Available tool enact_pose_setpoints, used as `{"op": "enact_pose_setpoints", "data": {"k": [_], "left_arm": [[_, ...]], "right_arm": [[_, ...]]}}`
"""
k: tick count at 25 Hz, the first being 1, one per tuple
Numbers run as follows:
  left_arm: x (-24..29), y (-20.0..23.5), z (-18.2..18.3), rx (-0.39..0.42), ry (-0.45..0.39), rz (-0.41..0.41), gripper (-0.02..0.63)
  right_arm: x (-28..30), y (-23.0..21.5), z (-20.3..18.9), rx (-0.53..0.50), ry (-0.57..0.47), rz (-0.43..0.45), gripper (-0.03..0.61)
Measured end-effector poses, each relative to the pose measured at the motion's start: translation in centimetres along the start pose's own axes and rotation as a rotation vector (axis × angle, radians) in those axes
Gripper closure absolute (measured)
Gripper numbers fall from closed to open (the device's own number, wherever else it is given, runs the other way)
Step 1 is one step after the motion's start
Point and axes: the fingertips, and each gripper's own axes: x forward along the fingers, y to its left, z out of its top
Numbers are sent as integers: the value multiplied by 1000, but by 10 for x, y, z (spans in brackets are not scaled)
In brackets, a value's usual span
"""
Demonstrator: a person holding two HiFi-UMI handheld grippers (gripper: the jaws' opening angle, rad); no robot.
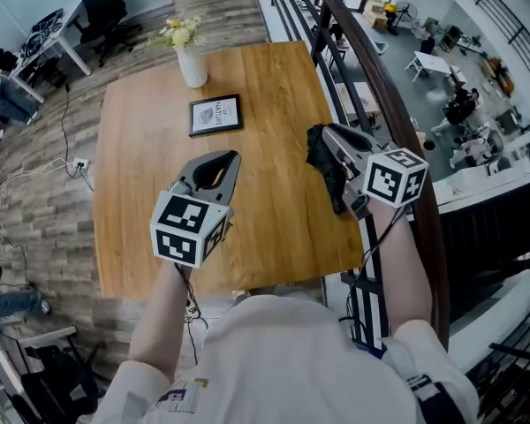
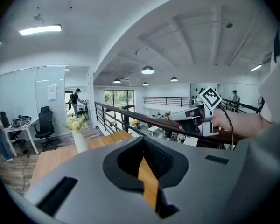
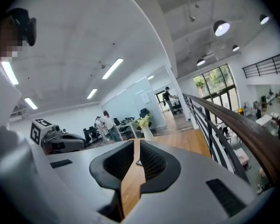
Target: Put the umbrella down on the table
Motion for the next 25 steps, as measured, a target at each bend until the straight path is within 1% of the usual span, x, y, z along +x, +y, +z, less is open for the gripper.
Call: {"op": "enact_pose_setpoints", "data": {"k": [2,6,8,12,16,20,25], "left_arm": [[-15,6,13,-1,-45,13,597],[-44,13,33,45,-105,49,597],[-58,14,42,66,-129,61,597],[-87,11,59,72,-190,64,597],[-114,8,71,98,-238,90,597],[-128,8,77,115,-239,114,597],[-146,6,73,120,-248,129,597]], "right_arm": [[-8,25,17,-63,-40,3,521],[-26,70,46,-187,-119,12,525],[-35,89,56,-227,-152,21,526],[-49,122,71,-259,-212,40,531],[-65,144,78,-264,-270,19,534],[-73,162,82,-298,-308,9,537],[-77,191,74,-381,-307,22,540]]}}
